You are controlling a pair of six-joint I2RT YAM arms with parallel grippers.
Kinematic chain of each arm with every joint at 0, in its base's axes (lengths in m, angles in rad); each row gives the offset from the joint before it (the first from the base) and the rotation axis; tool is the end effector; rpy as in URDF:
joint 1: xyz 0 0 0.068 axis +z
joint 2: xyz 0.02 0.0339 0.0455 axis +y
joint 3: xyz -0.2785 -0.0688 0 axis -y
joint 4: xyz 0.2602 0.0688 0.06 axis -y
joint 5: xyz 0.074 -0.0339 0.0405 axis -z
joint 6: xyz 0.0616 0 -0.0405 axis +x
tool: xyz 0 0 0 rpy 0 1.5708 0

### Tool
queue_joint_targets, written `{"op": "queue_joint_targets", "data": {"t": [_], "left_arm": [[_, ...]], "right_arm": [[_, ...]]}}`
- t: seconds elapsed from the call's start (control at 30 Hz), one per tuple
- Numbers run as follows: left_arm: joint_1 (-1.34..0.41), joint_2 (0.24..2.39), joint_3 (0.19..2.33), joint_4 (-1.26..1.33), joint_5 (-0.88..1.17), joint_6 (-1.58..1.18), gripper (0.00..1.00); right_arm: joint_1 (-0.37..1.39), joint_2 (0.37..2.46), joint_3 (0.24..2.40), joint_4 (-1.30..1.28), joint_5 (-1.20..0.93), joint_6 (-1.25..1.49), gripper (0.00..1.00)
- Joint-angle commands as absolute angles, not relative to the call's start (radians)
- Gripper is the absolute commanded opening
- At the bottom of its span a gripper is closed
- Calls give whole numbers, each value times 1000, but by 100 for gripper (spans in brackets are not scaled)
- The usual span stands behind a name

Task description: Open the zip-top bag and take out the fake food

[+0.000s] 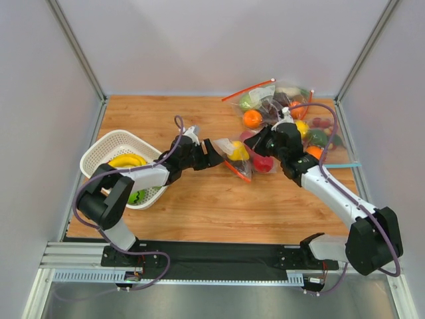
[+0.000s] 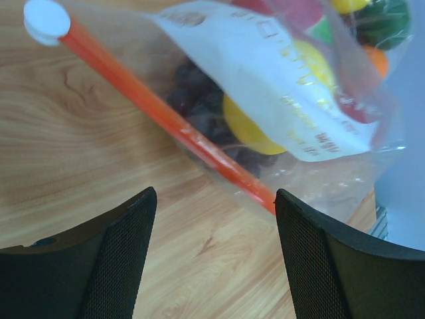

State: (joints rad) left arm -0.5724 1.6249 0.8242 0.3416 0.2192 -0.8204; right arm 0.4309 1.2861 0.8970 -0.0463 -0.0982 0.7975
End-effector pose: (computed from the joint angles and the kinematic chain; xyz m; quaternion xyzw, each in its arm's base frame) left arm 0.3118 -0.2168 0.1871 -0.0472 0.8450 -0.4077 0.3428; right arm 0.2955 0.1425 0.2805 0.1275 0.8328 0.3433 0.4150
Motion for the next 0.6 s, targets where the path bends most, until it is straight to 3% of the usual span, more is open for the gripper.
{"op": "queue_joint_targets", "data": {"t": [0.0,0.4,0.5,0.57], "left_arm": [[-583,1667,859,405,238,-845,79],[-583,1787,881,621,265,-943,80],[-584,1816,899,643,267,-963,77],[-584,1838,903,669,268,-980,70]], "right_arm": [[437,1235,930,-80,-57,752,0],[437,1210,916,-140,-46,715,0],[437,1201,913,-155,-37,706,0],[437,1195,911,-156,-34,700,0]]}}
